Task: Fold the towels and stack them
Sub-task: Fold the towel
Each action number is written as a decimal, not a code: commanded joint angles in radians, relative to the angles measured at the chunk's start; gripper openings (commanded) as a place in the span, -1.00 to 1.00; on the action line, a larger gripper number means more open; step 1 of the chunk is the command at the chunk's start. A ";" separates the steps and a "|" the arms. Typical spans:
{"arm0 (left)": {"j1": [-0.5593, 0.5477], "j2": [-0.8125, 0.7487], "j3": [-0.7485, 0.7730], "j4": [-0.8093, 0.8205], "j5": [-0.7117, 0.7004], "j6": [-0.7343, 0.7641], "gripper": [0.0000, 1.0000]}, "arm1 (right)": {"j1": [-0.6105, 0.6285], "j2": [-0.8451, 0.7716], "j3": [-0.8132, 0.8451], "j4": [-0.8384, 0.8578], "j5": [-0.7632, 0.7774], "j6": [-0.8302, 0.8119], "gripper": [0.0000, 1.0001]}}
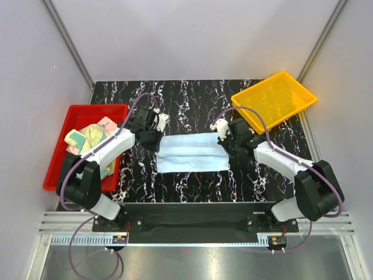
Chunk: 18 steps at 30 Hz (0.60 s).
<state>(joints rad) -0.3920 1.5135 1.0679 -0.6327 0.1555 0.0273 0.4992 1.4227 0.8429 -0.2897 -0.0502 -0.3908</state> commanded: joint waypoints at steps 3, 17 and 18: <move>-0.013 -0.029 -0.017 0.008 0.019 -0.024 -0.94 | 0.025 0.018 -0.010 0.001 0.029 0.082 -1.00; -0.013 -0.125 -0.082 -0.007 -0.089 -0.161 -0.36 | 0.042 -0.010 0.034 -0.193 0.033 0.147 -0.62; -0.013 -0.139 -0.082 -0.002 -0.103 -0.180 -0.30 | 0.042 -0.021 0.042 -0.198 0.027 0.159 -0.53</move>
<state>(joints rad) -0.4034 1.4487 0.9848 -0.6624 0.1173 -0.0738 0.5312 1.4445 0.8383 -0.4309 -0.0345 -0.2684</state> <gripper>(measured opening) 0.326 0.210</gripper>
